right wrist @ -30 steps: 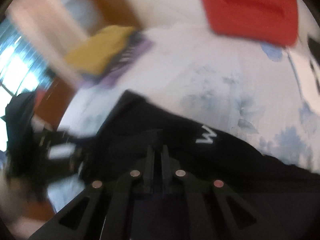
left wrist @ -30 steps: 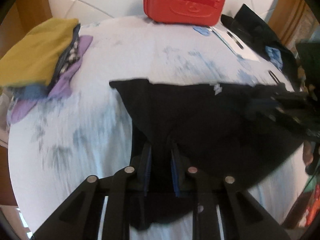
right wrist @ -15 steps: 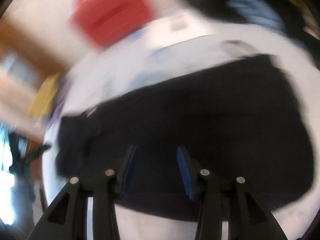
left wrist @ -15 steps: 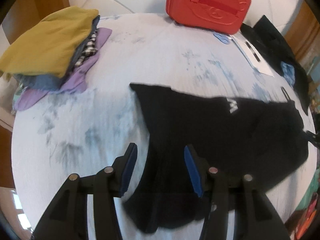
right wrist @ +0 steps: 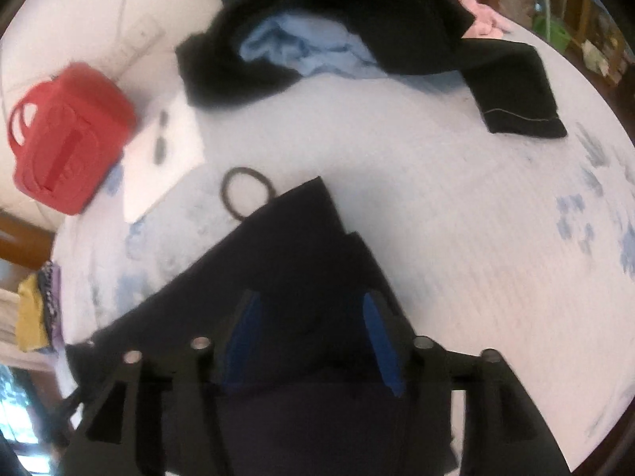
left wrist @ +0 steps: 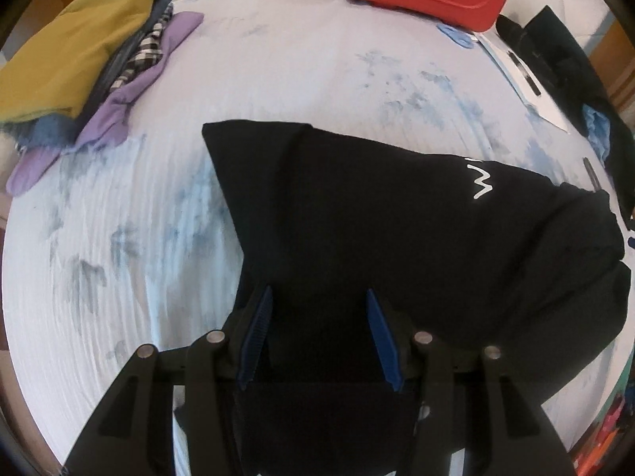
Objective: Fold clothes
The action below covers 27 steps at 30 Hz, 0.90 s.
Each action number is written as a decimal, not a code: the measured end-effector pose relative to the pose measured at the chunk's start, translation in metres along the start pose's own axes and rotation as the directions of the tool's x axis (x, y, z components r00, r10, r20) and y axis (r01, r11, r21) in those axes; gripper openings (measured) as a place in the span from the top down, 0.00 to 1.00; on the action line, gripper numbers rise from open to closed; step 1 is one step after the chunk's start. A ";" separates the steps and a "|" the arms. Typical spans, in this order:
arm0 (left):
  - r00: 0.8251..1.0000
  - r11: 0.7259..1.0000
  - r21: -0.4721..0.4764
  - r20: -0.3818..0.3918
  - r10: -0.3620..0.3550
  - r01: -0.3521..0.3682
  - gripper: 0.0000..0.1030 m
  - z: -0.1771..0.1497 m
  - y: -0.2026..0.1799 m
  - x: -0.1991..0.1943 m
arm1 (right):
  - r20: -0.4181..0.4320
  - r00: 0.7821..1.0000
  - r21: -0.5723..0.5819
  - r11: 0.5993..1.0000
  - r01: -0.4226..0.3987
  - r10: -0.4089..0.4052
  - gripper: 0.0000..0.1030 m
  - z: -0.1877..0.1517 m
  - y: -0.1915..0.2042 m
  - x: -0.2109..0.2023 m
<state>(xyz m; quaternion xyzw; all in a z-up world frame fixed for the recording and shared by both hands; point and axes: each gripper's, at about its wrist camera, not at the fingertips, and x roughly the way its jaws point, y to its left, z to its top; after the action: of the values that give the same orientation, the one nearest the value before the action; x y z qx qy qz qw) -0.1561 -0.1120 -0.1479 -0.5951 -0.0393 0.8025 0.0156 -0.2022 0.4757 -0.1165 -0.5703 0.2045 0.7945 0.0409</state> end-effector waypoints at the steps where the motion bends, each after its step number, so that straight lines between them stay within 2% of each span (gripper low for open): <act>1: 1.000 1.000 -0.006 0.004 0.005 -0.005 0.53 -0.001 -0.001 -0.001 | -0.010 1.000 -0.011 1.000 0.005 -0.005 0.36 0.003 0.000 0.006; 4: 1.000 1.000 -0.021 0.030 -0.009 0.010 0.53 -0.003 -0.009 -0.014 | -0.037 0.999 -0.026 0.999 0.024 -0.025 0.31 0.006 0.000 0.020; 7: 0.996 0.997 0.025 0.053 -0.067 0.066 0.53 0.001 -0.034 -0.025 | -0.069 0.997 -0.073 0.997 0.040 -0.045 0.31 0.005 0.004 0.032; 9: 0.992 0.993 0.067 0.070 -0.105 0.101 0.53 0.005 -0.054 -0.030 | -0.076 0.995 -0.141 0.988 0.056 -0.067 0.59 0.001 0.012 0.034; 10: 0.990 0.989 0.087 0.075 -0.122 0.116 0.53 0.007 -0.064 -0.031 | -0.055 0.995 -0.187 0.980 0.069 -0.081 0.89 -0.002 0.017 0.028; 11: 0.989 0.987 0.104 0.077 -0.130 0.121 0.53 0.009 -0.074 -0.032 | -0.030 0.997 -0.217 0.974 0.066 -0.075 0.94 -0.006 0.020 0.019; 13: 0.988 0.984 0.129 0.077 -0.134 0.123 0.53 0.011 -0.089 -0.030 | 0.018 1.000 -0.206 0.978 0.023 -0.020 0.94 -0.012 0.011 -0.003; 15: 0.988 0.981 0.150 0.068 -0.136 0.125 0.53 0.010 -0.100 -0.025 | 0.041 0.999 -0.179 0.984 0.005 0.003 0.93 -0.020 -0.009 -0.018; 16: 0.989 0.979 0.158 0.060 -0.136 0.125 0.53 0.010 -0.105 -0.021 | 0.046 0.999 -0.165 0.986 0.000 0.008 0.83 -0.024 -0.021 -0.023; 17: 0.989 0.977 0.168 0.051 -0.139 0.129 0.53 0.008 -0.109 -0.017 | 0.044 0.999 -0.151 0.988 0.009 -0.003 0.63 -0.029 -0.035 -0.027; 19: 0.989 0.974 0.185 0.040 -0.142 0.132 0.53 0.004 -0.114 -0.013 | 0.018 0.997 -0.118 0.990 0.078 -0.077 0.49 -0.035 -0.056 -0.025; 21: 0.990 0.970 0.205 0.029 -0.138 0.129 0.53 -0.001 -0.121 -0.009 | 0.018 0.996 -0.072 0.993 0.093 -0.092 0.49 -0.038 -0.075 -0.030; 24: 0.993 0.968 0.226 0.020 -0.116 0.109 0.53 -0.002 -0.127 0.000 | 0.024 1.000 -0.056 0.998 0.017 -0.016 0.48 -0.034 -0.073 -0.035; 27: 0.995 0.970 0.223 0.017 -0.098 0.092 0.53 -0.002 -0.131 0.007 | 0.027 0.998 -0.054 0.997 -0.050 0.052 0.41 -0.028 -0.065 -0.038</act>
<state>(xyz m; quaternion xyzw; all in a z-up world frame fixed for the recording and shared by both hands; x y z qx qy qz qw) -0.1596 0.0192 -0.1448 -0.5759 0.0220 0.8084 0.1199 -0.1443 0.5311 -0.1069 -0.5546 0.1972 0.8084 0.0083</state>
